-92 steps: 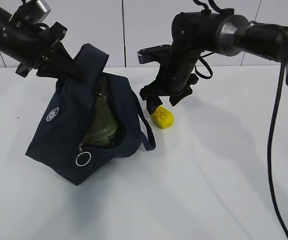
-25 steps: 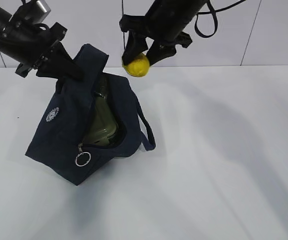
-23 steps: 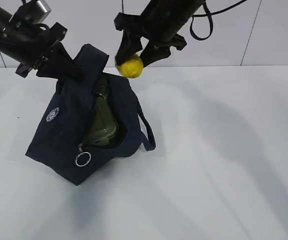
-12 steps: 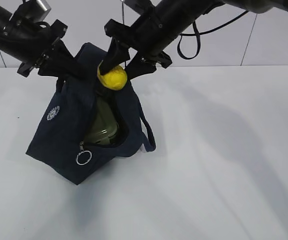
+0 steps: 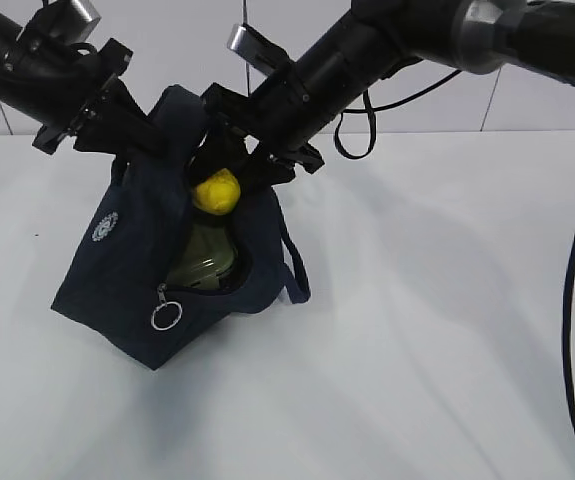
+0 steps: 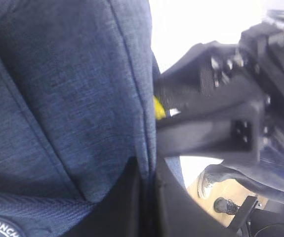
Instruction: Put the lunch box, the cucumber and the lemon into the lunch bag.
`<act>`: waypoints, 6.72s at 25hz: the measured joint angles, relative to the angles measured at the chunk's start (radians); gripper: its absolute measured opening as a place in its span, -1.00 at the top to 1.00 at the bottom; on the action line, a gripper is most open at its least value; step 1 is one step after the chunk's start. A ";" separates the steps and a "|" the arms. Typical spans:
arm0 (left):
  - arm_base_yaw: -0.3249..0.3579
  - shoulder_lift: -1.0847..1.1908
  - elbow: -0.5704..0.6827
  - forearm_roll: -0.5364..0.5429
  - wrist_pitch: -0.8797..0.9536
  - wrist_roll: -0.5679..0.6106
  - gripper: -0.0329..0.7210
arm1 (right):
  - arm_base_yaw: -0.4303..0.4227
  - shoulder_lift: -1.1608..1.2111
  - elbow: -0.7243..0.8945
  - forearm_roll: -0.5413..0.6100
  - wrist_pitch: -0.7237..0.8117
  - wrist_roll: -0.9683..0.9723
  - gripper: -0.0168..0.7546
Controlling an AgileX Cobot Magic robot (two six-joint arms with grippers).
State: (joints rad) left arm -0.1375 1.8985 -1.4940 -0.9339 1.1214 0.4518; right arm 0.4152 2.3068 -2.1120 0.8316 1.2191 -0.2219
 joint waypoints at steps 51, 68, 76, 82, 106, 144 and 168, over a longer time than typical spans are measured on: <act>0.001 0.000 0.000 -0.003 0.012 0.000 0.91 | -0.098 -0.099 0.000 -0.078 0.003 -0.124 -0.29; 0.001 0.000 0.000 -0.001 0.014 0.000 0.91 | -0.132 -0.123 0.157 -0.009 0.005 -0.119 -0.28; 0.001 0.000 0.000 0.003 0.014 0.000 0.91 | -0.132 -0.133 0.273 0.084 0.003 -0.196 -0.26; 0.001 0.000 0.000 0.003 0.014 0.000 0.91 | -0.133 -0.150 0.391 0.168 -0.029 -0.302 -0.19; 0.001 0.000 0.000 0.005 0.012 0.000 0.91 | -0.133 -0.128 0.470 0.293 -0.080 -0.415 0.35; -0.241 0.000 0.000 -0.119 -0.057 0.075 0.91 | -0.180 -0.437 0.481 -0.214 -0.165 -0.186 0.95; -0.364 0.101 0.000 -0.142 -0.481 0.090 0.91 | -0.205 -0.441 0.486 -0.307 -0.279 -0.173 0.95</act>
State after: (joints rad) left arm -0.5011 1.9993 -1.4940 -1.0763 0.6404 0.5420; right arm 0.2100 1.8661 -1.6264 0.5246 0.9403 -0.3948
